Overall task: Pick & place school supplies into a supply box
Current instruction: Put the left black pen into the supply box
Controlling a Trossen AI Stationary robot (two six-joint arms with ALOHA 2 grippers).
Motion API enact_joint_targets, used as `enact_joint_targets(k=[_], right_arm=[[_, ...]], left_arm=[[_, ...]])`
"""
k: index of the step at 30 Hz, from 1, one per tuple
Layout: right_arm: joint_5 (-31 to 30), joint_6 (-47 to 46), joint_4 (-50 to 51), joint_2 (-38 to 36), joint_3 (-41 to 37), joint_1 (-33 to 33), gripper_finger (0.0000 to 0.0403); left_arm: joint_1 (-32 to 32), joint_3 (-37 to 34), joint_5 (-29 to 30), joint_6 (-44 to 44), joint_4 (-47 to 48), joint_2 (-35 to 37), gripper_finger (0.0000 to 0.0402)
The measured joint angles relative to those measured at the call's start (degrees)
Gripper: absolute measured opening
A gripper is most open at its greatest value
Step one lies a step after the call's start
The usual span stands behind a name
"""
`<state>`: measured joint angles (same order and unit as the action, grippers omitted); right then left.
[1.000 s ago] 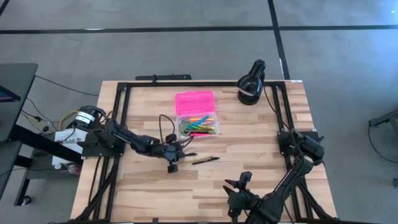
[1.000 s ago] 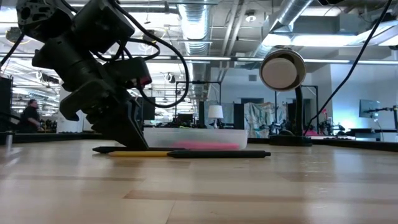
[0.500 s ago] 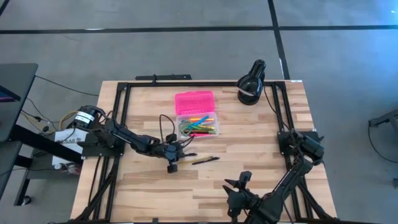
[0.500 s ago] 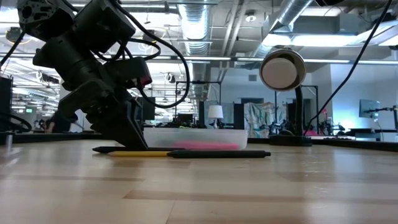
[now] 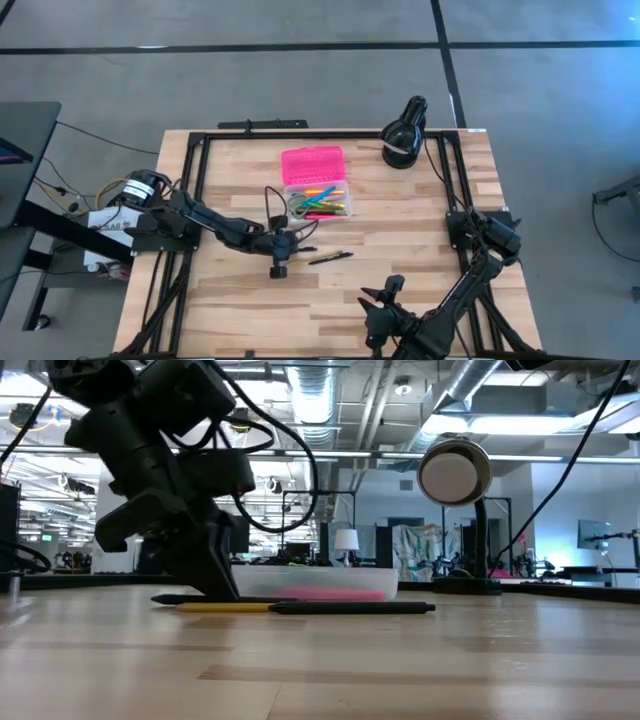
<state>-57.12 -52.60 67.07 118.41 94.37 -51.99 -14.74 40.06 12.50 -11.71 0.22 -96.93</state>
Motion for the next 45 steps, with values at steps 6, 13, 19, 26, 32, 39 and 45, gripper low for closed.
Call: enact_joint_targets(k=[6,13,19,26,32,39,45], right_arm=[[0.0,0.0,0.1,0.0,0.0,0.0,0.0122],[0.0,0.0,0.2,0.0,0.0,0.0,0.0122],[0.0,0.0,0.2,0.0,0.0,0.0,0.0122],[0.0,0.0,0.3,0.0,0.0,0.0,0.0122],[0.0,0.0,0.2,0.0,-0.1,0.0,0.0122],[0.1,0.0,-0.1,-0.1,-4.5,0.4,0.0122],[0.3,-1.9,0.4,-0.1,-6.0,2.2,0.0122]], left_arm=[[0.0,5.6,0.4,3.1,7.9,-0.2,0.0027],[0.2,12.3,3.2,8.1,14.2,-0.2,0.0025],[3.8,16.2,8.1,12.3,17.2,-0.1,0.0027],[11.9,17.8,7.7,16.7,15.4,0.0,0.0027],[18.7,17.9,1.7,17.5,15.2,0.1,0.0028],[20.5,17.9,-4.6,19.6,10.3,0.1,0.0029],[20.5,17.9,-6.1,19.6,7.0,0.1,0.0029]])
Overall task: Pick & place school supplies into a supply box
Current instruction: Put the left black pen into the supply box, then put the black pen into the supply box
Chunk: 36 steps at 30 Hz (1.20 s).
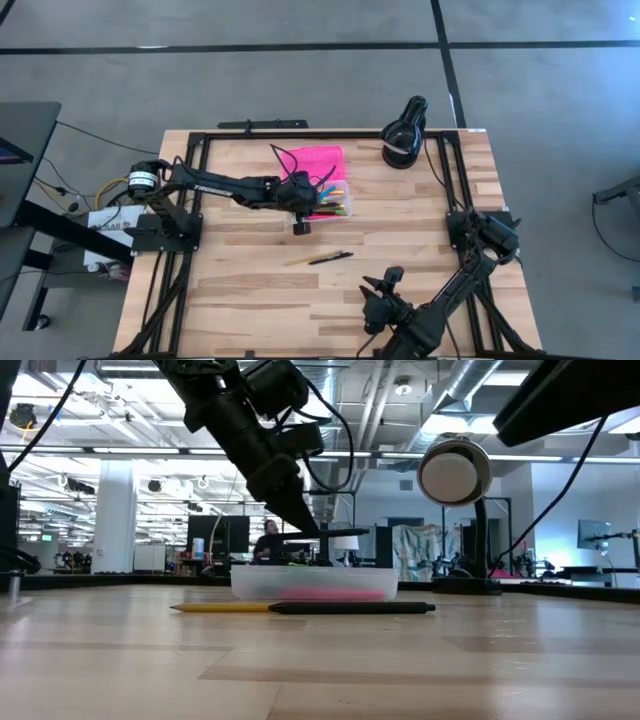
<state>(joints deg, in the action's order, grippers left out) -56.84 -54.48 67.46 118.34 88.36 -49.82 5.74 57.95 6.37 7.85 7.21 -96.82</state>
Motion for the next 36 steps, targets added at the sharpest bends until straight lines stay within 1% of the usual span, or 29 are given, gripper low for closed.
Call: enact_joint_targets(k=[3,6,9,11,18,23,27,30,33,36], right_arm=[[0.5,0.0,-0.2,0.0,0.0,0.4,0.0122],[0.9,-0.1,-0.4,0.0,0.0,0.4,0.0122],[1.3,-0.2,-0.4,0.0,0.0,0.4,0.0122],[1.3,-0.2,-0.6,0.0,0.0,0.4,0.0122],[1.3,-0.1,-0.6,0.0,0.0,0.4,0.0122],[1.2,-0.6,-0.6,0.0,0.0,0.6,0.0122],[-0.2,-0.5,-2.4,0.0,-0.5,1.7,0.0122],[-0.3,2.3,-5.0,0.1,-2.2,3.5,0.0122],[-0.1,4.5,-5.5,0.1,-3.0,6.1,0.0122],[2.4,9.4,-6.8,0.1,-3.7,9.2,0.0122]], left_arm=[[0.0,0.1,-0.5,-0.7,-1.5,-1.6,0.0029],[0.3,0.1,-2.6,-1.4,-2.6,-4.7,0.003],[0.6,0.0,-4.3,-1.8,-3.2,-7.2,0.0042],[0.7,0.0,-4.7,-2.3,-4.0,-8.0,0.0059],[0.7,0.0,-4.3,-2.3,-4.9,-7.3,0.0141],[0.7,0.0,-4.1,-2.0,-5.1,-6.6,0.0176],[-0.4,0.0,-5.1,-0.3,-4.0,-2.8,0.0182],[-2.1,0.0,-5.1,0.7,-0.8,2.2,0.0179],[-5.0,-0.7,-4.9,0.8,3.0,7.9,0.0175],[-9.1,-4.0,-3.0,-0.2,4.7,13.7,0.017]])
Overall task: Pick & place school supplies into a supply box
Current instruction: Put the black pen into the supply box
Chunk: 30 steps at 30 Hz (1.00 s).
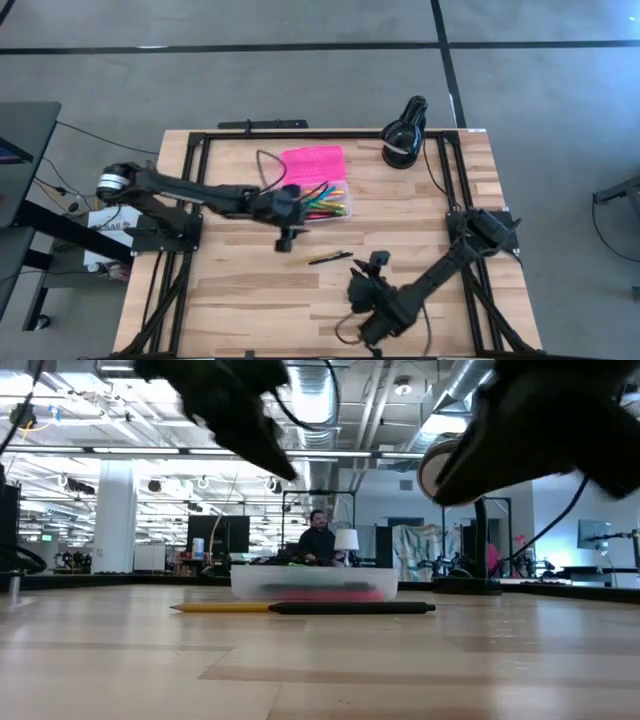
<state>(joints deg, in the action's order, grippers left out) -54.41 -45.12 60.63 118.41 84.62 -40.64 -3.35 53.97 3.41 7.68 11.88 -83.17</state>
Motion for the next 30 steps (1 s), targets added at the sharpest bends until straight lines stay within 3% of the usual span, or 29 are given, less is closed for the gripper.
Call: enact_joint_targets(k=[5,13,20,30], right_arm=[[5.9,15.0,-9.2,0.0,0.0,5.2,0.0122],[23.2,38.8,-26.9,0.0,0.0,11.9,0.0122],[33.8,42.1,-26.8,0.0,-1.6,18.0,0.0122],[41.2,45.2,-28.7,0.0,-2.6,21.8,0.0122]], left_arm=[[-8.3,-7.7,7.5,-4.7,-0.7,9.2,0.0165],[-22.7,-21.2,22.9,-14.8,-7.3,19.3,0.0164],[-32.9,-29.3,34.0,-21.0,-15.3,21.0,0.0164],[-41.5,-29.9,44.3,-23.5,-16.2,21.0,0.0164]])
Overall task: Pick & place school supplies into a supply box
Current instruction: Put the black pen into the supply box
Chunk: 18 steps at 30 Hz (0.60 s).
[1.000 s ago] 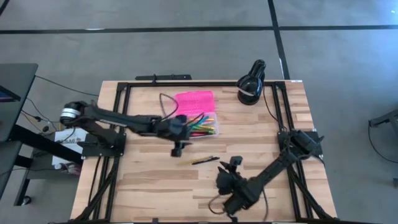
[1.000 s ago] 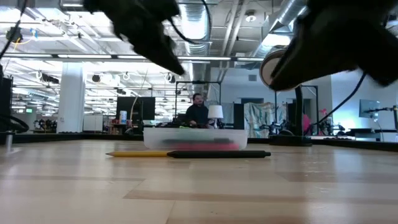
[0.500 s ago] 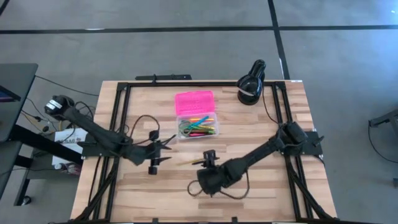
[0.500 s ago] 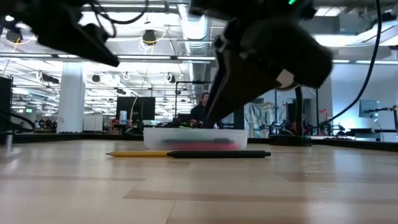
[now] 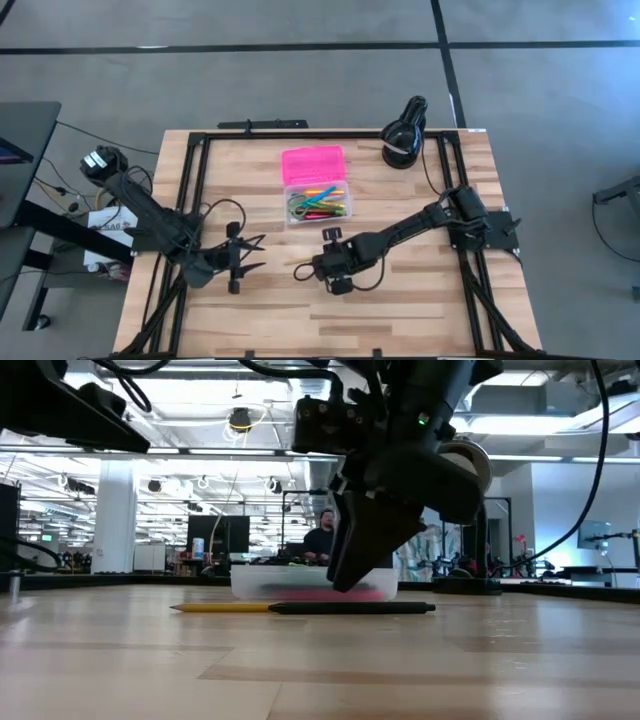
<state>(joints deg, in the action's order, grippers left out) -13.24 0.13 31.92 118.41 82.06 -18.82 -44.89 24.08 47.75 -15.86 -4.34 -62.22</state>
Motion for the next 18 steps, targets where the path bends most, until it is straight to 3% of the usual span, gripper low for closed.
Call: enact_joint_targets(k=[4,18], right_arm=[[1.3,0.4,-0.3,0.0,0.0,0.4,0.0122],[3.0,-1.8,-0.3,1.1,0.1,1.6,0.0122]], left_arm=[[-1.3,0.0,2.5,0.0,0.0,0.0,0.0164],[-1.3,0.0,2.5,-1.3,0.7,0.0,0.0164]])
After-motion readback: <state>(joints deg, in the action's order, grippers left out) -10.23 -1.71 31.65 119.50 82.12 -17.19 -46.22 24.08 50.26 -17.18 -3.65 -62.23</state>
